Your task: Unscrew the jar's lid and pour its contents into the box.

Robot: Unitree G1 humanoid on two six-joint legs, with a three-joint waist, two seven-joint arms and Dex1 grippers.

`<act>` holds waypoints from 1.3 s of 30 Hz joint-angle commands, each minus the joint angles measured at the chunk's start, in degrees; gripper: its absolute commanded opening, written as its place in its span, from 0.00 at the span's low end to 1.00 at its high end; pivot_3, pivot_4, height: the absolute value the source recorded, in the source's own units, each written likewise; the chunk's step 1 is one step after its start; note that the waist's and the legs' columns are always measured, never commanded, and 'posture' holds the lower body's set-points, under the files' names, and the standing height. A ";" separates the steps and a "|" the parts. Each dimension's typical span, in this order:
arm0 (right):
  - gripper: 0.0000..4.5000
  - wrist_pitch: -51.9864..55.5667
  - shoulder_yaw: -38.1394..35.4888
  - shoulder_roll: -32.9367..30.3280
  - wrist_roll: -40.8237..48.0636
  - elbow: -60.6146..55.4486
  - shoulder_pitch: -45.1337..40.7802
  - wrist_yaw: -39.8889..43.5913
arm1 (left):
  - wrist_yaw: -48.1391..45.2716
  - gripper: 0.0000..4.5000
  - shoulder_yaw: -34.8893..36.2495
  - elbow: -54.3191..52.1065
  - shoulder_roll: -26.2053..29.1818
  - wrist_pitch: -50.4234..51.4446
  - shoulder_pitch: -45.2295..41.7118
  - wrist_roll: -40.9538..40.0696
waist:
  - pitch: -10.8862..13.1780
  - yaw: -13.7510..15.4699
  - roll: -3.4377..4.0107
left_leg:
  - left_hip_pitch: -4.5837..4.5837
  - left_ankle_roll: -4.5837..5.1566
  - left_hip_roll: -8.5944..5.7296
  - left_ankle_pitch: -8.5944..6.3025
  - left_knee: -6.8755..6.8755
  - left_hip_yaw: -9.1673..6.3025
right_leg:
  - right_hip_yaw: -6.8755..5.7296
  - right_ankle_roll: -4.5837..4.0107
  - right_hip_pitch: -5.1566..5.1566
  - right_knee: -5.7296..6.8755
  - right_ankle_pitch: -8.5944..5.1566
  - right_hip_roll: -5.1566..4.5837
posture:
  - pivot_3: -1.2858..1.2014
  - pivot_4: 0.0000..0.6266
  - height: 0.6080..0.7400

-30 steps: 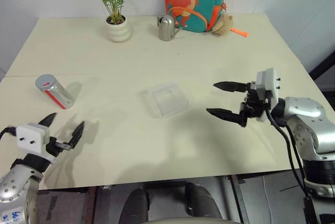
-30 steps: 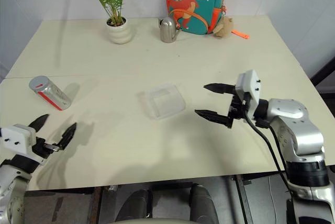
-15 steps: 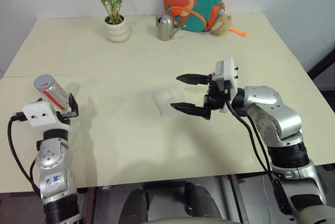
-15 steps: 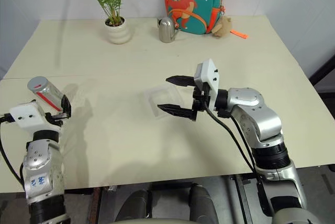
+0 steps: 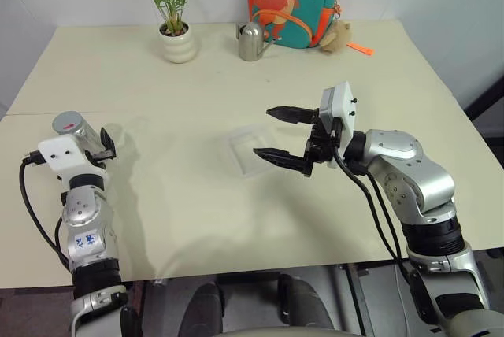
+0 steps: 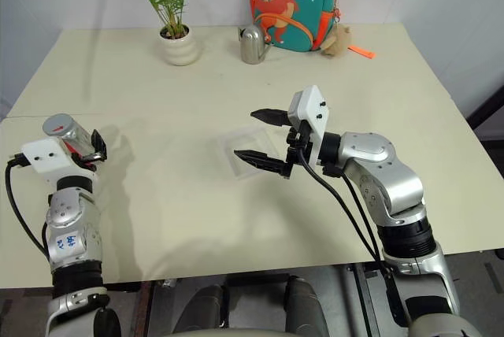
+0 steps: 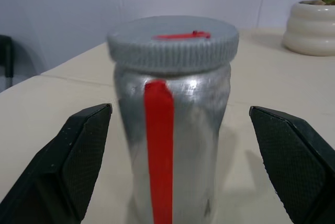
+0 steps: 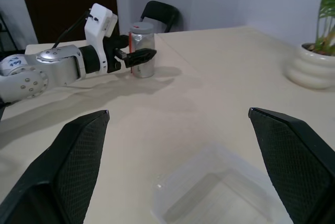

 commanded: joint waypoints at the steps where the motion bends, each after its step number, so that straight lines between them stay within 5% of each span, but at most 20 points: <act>1: 1.00 -0.11 -1.78 0.22 0.96 -2.63 0.36 -0.89 | -2.90 1.00 -1.03 3.53 2.66 -3.61 -2.62 -0.21 | 0.00 -0.02 0.00 | 0.00 0.00 0.00 0.00 -0.01 0.01 | 0.00 0.00 0.00 0.00 0.00 0.00 | 0.52 0.24 1.00; 6: 1.00 -0.47 -2.35 0.44 1.19 -3.38 1.43 -1.71 | -1.82 0.96 -1.12 5.47 3.43 -4.62 -3.49 0.11 | 0.00 -0.04 0.00 | -0.03 0.00 0.00 0.00 -0.06 0.03 | 0.00 0.05 0.00 0.09 0.03 -0.01 | 0.52 0.24 1.00; 15: 1.00 -1.46 -2.77 0.78 0.96 -3.35 2.40 -2.47 | -2.47 0.43 -1.52 2.91 2.10 -3.80 -2.15 -1.90 | 0.00 0.00 0.00 | -0.04 0.00 0.01 -0.02 -0.05 0.08 | -0.05 0.09 0.00 0.06 0.05 -0.02 | 0.52 0.24 1.00; 23: 1.00 1.62 -4.32 -0.55 1.66 -4.29 0.86 -4.11 | -25.03 0.43 -8.51 -12.16 6.37 8.44 -4.56 -16.75 | 0.00 0.08 0.00 | -0.11 -0.01 0.00 -0.01 -0.03 0.05 | -0.05 0.09 0.00 0.04 0.05 -0.03 | 0.52 0.24 1.00; 28: 1.00 13.72 -1.98 1.50 4.02 -5.58 -7.18 -10.22 | -38.99 0.43 -15.94 -20.66 11.38 20.97 -6.45 -25.13 | 0.04 -0.76 0.07 | -0.07 -0.01 0.01 -0.02 -0.09 0.09 | -0.02 0.05 -0.03 0.03 0.03 -0.02 | 0.52 0.24 1.00; 39: 1.00 17.17 3.89 11.28 -0.71 -0.51 -15.92 -17.63 | -50.20 0.43 -24.77 -24.67 10.94 27.25 -8.56 -26.97 | 0.05 -1.40 0.08 | -0.14 0.02 0.12 -0.04 -0.13 0.04 | -0.05 -0.04 -0.13 0.09 -0.03 0.07 | 0.52 0.24 1.00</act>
